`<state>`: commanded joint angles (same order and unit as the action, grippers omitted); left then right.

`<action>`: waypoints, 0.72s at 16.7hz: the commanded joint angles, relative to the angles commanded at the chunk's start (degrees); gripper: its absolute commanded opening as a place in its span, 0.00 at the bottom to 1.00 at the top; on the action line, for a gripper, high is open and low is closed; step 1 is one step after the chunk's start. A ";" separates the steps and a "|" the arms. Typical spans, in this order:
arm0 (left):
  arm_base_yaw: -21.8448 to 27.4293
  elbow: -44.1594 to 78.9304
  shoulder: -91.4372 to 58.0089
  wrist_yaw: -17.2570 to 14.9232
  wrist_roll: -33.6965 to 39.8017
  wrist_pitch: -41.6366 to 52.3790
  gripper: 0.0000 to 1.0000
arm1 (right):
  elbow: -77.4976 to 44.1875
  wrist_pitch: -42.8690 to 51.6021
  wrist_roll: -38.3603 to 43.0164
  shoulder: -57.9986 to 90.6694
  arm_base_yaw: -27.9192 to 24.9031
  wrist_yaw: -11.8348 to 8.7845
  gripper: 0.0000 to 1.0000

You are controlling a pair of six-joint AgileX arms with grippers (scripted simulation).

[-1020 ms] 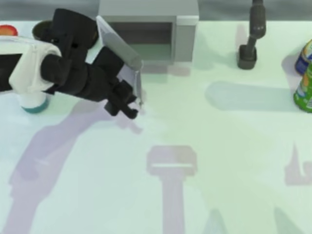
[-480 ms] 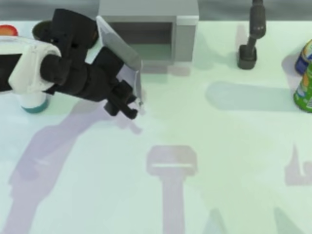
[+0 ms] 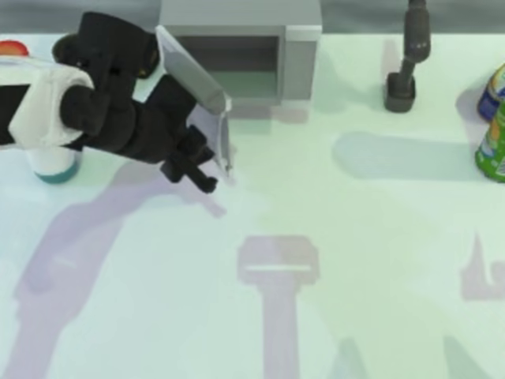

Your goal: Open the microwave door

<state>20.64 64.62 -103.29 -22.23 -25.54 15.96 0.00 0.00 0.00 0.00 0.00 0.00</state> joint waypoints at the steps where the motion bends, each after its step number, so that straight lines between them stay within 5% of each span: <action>1: -0.38 0.08 0.08 -0.44 -0.85 0.30 0.00 | 0.00 0.00 0.00 0.00 0.00 0.00 1.00; 12: -0.74 -0.01 0.03 -0.77 -1.51 0.68 0.00 | 0.00 0.00 0.00 0.00 0.00 0.00 1.00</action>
<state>19.90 64.61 -103.27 -23.00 -27.05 16.64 0.00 0.00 0.00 0.00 0.00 0.00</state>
